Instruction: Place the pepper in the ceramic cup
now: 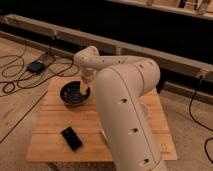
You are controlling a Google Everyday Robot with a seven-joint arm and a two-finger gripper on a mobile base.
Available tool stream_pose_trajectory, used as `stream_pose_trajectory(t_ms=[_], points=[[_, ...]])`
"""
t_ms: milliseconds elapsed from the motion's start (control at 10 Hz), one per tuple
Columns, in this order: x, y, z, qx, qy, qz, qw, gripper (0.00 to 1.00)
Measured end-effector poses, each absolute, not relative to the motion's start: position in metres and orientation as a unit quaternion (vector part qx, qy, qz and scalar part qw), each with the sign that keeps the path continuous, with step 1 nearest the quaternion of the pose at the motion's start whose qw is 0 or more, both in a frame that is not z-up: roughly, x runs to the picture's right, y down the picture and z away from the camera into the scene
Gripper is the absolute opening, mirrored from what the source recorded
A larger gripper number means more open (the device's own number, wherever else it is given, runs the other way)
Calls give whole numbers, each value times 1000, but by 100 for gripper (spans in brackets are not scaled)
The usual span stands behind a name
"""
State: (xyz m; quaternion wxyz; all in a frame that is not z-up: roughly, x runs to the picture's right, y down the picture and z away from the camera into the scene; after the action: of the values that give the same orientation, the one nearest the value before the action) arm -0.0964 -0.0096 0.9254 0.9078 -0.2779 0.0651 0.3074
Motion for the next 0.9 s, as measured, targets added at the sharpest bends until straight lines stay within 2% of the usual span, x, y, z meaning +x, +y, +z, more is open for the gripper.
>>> stream_pose_trajectory(t_ms=[900], points=[[-3,49,898,-272,124,340,892,80]])
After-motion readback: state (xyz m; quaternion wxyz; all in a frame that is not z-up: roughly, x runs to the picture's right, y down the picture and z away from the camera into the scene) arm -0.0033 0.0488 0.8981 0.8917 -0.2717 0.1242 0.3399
